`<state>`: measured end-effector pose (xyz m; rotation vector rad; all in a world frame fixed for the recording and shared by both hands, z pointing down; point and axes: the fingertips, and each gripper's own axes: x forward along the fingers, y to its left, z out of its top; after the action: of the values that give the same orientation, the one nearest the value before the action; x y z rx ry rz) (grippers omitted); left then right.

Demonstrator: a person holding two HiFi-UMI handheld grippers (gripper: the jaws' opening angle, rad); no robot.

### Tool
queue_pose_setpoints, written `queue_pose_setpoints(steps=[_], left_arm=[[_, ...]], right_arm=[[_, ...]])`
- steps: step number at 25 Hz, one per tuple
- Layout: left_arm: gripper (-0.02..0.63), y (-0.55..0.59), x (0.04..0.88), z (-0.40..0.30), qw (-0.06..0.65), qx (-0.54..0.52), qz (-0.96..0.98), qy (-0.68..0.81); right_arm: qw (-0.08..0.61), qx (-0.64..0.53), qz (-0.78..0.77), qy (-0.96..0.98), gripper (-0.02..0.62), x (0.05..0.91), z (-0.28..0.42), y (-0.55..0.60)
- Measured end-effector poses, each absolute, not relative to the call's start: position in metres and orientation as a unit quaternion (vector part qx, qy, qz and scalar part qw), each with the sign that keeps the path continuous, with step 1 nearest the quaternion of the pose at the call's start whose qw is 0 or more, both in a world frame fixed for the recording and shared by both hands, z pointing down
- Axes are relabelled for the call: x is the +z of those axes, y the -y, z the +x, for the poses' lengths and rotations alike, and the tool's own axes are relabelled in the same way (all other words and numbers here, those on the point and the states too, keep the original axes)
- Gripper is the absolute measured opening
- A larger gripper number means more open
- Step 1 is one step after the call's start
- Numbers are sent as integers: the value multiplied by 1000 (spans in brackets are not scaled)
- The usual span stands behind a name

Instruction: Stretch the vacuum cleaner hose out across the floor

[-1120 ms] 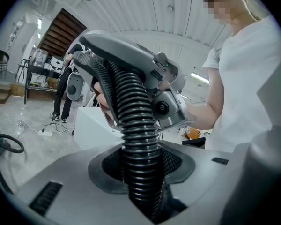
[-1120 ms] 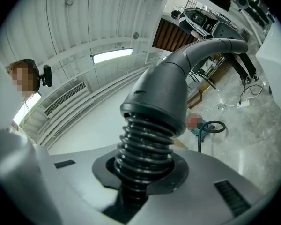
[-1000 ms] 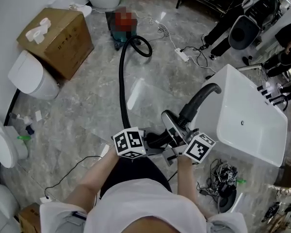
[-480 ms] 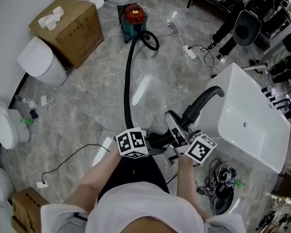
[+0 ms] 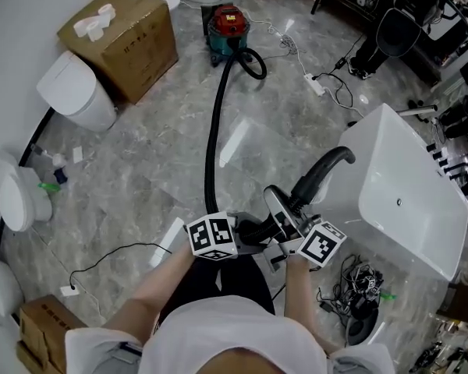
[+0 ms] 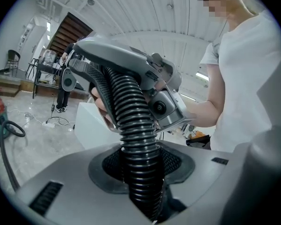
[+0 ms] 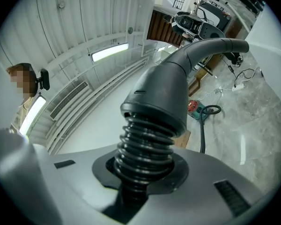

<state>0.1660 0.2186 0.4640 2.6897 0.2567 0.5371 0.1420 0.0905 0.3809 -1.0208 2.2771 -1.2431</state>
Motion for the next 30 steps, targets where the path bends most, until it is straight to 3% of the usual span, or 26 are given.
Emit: queue_pose_setpoints(steps=[14, 30], left_arm=[[160, -308, 461, 96, 201, 179, 951, -150], [153, -317, 441, 111, 192, 165, 957, -141]], right_arm=[[175, -438, -402, -785, 84, 382, 80, -174], [205, -432, -379, -792, 86, 357, 98, -182]])
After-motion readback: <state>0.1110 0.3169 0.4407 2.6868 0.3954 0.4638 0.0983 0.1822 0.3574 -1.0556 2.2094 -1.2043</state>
